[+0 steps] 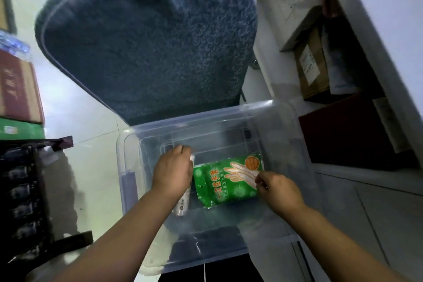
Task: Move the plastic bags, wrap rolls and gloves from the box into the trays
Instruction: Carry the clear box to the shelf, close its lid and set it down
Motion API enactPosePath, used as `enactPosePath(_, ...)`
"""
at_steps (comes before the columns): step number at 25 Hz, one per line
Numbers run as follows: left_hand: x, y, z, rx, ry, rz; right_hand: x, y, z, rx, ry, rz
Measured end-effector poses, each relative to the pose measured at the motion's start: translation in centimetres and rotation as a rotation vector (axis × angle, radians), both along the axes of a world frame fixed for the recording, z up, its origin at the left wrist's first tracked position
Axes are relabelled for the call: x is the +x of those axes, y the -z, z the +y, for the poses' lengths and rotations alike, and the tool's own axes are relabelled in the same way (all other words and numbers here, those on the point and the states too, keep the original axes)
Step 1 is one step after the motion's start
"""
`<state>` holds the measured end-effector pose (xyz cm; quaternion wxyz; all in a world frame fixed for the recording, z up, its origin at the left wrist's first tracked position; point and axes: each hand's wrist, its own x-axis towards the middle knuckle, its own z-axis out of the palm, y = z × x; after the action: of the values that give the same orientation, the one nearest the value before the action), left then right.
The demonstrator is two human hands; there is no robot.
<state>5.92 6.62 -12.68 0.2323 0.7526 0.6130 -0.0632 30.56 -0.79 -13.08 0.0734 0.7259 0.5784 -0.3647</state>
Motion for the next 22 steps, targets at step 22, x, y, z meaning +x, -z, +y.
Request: enactPosePath(22, 1.9, -3.5, 13.0, -0.011, 0.779, 0.066, -15.1, -4.2, -9.1, 0.101, 1.359, -0.359)
